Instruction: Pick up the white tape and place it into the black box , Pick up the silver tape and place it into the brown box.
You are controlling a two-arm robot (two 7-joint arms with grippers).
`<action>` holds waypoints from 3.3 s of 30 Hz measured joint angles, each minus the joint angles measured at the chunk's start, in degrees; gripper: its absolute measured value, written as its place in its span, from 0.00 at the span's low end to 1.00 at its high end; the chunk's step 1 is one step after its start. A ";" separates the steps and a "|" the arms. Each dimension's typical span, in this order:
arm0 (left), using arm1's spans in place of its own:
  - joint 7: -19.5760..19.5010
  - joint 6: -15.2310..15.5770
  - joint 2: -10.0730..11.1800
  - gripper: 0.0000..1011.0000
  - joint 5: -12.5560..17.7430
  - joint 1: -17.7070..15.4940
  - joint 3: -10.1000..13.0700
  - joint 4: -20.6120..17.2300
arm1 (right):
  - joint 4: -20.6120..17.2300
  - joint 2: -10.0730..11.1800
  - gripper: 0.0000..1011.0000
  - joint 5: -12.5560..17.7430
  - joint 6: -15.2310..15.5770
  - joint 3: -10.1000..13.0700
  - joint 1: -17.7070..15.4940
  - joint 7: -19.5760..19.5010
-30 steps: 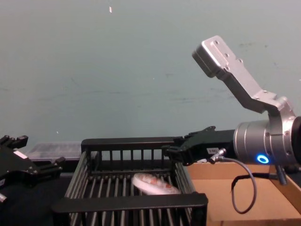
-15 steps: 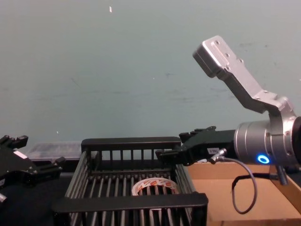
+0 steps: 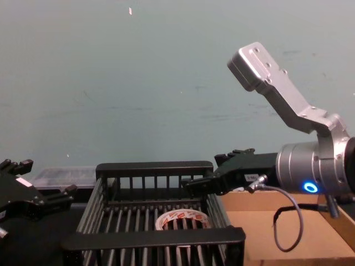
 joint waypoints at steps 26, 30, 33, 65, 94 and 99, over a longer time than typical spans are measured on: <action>0.00 0.00 0.00 0.99 0.00 0.00 0.00 0.00 | -23.47 13.46 0.99 7.11 6.98 7.59 -14.60 2.86; 0.00 0.00 0.00 0.99 0.00 0.00 0.00 0.00 | -26.78 16.49 0.99 8.48 8.03 8.45 -17.54 3.60; 0.00 0.00 0.00 0.99 0.00 0.00 0.00 0.00 | -28.97 18.79 0.99 9.40 8.99 8.79 -19.61 4.30; 0.00 0.00 0.00 0.99 0.00 0.00 0.00 0.00 | -29.75 27.02 0.99 10.41 14.30 -0.86 -21.41 9.45; 0.00 0.00 0.00 0.99 0.00 0.00 0.00 0.00 | -26.86 25.03 0.99 11.22 13.45 -0.79 -19.98 7.31; 0.00 0.00 0.00 0.99 0.00 0.00 0.00 0.00 | -27.34 25.05 0.99 12.11 12.69 0.09 -20.21 7.10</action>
